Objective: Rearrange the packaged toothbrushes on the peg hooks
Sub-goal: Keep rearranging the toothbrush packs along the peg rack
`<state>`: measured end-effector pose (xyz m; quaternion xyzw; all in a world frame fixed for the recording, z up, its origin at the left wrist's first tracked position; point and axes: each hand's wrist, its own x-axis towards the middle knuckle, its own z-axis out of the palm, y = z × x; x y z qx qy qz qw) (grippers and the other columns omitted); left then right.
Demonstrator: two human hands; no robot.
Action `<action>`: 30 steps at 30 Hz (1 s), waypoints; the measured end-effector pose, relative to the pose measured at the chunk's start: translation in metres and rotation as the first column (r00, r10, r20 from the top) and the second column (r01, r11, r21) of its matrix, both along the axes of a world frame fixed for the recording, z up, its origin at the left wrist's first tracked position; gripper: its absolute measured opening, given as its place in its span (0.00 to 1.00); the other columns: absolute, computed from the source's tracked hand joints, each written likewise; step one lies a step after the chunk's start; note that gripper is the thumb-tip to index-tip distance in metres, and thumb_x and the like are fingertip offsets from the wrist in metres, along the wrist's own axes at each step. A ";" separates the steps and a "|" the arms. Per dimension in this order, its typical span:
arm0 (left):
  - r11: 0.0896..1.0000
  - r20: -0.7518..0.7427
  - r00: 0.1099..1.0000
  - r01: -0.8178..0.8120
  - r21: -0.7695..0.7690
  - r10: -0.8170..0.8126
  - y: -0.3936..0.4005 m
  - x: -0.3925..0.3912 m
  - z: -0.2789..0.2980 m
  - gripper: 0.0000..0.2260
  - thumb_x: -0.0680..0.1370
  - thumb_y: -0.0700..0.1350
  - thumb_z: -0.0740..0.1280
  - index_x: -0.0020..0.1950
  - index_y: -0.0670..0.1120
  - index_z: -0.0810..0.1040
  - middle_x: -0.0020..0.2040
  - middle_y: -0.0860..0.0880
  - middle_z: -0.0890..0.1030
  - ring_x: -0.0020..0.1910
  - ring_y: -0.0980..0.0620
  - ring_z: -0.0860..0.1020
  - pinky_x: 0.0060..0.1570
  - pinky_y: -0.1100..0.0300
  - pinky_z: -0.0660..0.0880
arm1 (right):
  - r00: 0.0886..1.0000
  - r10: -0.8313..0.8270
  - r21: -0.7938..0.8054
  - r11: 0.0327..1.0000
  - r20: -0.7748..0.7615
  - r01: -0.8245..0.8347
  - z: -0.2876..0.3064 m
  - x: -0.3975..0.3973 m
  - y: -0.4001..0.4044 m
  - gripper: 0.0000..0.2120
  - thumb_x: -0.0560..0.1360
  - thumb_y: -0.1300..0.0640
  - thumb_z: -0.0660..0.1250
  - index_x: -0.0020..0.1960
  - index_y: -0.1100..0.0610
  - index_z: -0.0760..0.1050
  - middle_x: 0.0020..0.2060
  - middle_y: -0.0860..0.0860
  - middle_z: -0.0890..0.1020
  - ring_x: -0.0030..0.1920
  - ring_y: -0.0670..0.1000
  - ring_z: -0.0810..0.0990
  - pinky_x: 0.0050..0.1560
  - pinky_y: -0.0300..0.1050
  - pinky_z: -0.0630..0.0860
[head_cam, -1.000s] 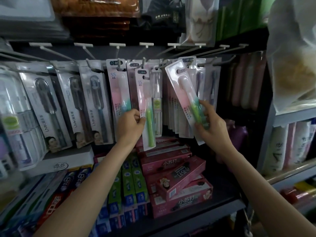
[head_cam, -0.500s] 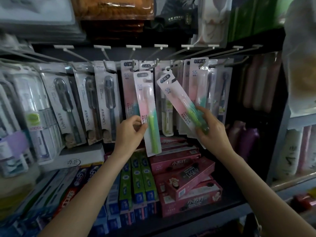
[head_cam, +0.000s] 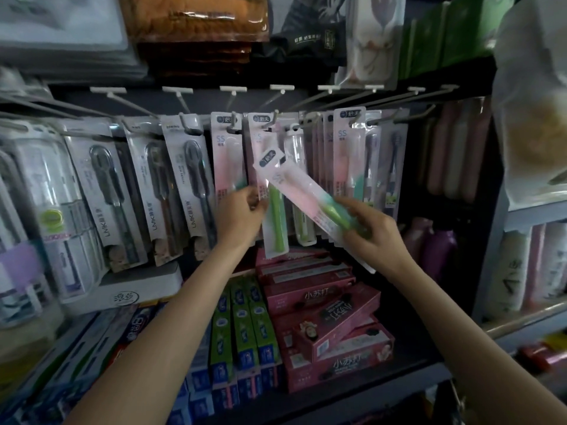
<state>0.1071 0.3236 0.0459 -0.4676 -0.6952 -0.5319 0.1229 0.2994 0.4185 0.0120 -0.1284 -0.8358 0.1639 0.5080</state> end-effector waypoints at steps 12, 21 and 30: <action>0.982 0.021 0.995 0.097 0.159 -0.102 -0.020 0.000 -0.009 0.04 0.78 0.43 0.62 0.52 0.46 0.74 0.46 0.48 0.80 0.44 0.53 0.79 0.47 0.64 0.76 | 0.999 -0.050 -0.156 0.986 0.003 0.050 0.016 -0.073 -0.021 0.25 0.77 0.62 0.61 0.73 0.57 0.60 0.59 0.55 0.71 0.47 0.46 0.70 0.51 0.36 0.68; 0.999 -0.114 0.993 -0.032 0.041 0.036 -0.002 -0.002 -0.012 0.22 0.76 0.43 0.66 0.68 0.41 0.64 0.38 0.58 0.69 0.31 0.67 0.63 0.33 0.80 0.66 | 0.975 -0.221 -0.219 0.952 -0.013 0.213 0.005 -0.101 -0.001 0.26 0.78 0.61 0.60 0.72 0.64 0.55 0.67 0.62 0.63 0.64 0.60 0.68 0.58 0.37 0.63; 0.997 -0.188 0.980 -0.073 0.006 0.073 -0.012 -0.018 -0.012 0.19 0.77 0.42 0.66 0.66 0.43 0.67 0.57 0.46 0.78 0.48 0.48 0.78 0.43 0.62 0.69 | 0.959 -0.263 -0.188 0.942 0.104 0.278 0.008 -0.111 0.004 0.16 0.76 0.56 0.65 0.56 0.61 0.63 0.46 0.58 0.77 0.44 0.58 0.77 0.34 0.44 0.70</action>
